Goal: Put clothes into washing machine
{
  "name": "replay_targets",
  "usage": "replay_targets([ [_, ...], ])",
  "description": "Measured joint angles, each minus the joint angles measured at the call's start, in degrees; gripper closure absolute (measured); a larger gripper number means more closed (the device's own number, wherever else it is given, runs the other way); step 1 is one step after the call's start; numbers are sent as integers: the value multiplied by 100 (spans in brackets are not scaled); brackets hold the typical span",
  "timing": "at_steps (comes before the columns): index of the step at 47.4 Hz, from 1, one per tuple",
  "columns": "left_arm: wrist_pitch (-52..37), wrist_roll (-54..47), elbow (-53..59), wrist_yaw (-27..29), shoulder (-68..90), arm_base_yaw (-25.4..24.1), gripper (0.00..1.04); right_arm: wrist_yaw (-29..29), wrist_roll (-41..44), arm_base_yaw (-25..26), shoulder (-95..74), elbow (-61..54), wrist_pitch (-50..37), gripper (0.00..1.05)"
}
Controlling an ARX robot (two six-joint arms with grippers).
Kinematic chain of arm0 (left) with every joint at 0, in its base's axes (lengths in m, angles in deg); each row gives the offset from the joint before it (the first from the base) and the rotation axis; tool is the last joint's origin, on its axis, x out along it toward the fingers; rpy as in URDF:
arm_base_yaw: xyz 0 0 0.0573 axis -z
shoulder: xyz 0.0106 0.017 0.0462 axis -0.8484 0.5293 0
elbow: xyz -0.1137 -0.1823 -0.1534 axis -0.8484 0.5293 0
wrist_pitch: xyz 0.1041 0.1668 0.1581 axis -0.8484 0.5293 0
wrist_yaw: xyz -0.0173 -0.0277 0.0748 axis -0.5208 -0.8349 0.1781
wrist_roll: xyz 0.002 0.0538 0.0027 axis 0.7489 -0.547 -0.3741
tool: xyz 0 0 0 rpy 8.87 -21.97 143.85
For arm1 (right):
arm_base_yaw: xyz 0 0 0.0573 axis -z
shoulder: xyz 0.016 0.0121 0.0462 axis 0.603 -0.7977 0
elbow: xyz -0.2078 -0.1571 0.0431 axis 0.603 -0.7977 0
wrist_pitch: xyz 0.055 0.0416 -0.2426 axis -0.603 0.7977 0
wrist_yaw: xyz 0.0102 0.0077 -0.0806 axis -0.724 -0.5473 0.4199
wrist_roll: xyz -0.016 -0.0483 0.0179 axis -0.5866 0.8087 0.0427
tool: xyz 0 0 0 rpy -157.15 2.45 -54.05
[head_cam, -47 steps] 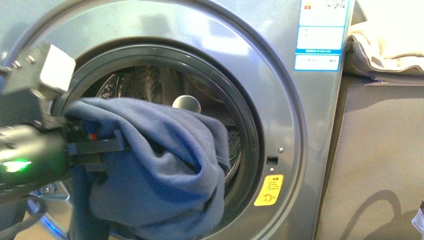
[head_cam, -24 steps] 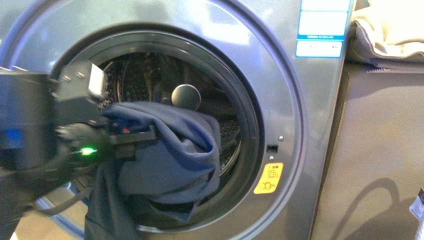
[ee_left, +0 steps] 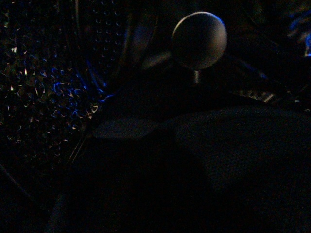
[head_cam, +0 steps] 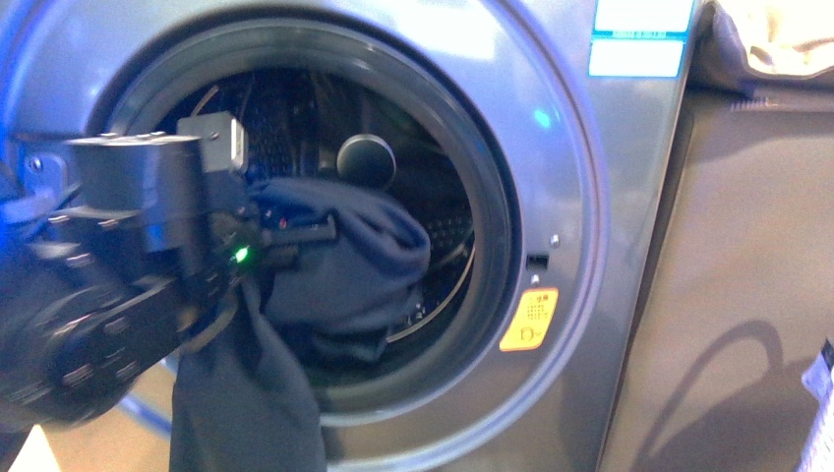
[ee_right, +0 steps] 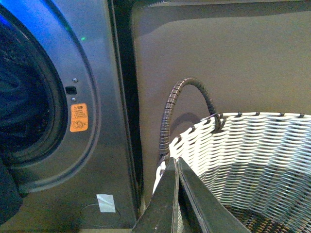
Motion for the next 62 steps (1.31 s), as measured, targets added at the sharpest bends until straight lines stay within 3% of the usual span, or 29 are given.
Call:
replay_targets([
  [42, 881, -254, -2868, 1161, 1781, 61, 98, -11, 0, 4, 0, 0, 0, 102],
  [62, 699, -372, -3738, 1244, 2122, 28, 98, -11, 0, 4, 0, 0, 0, 102],
])
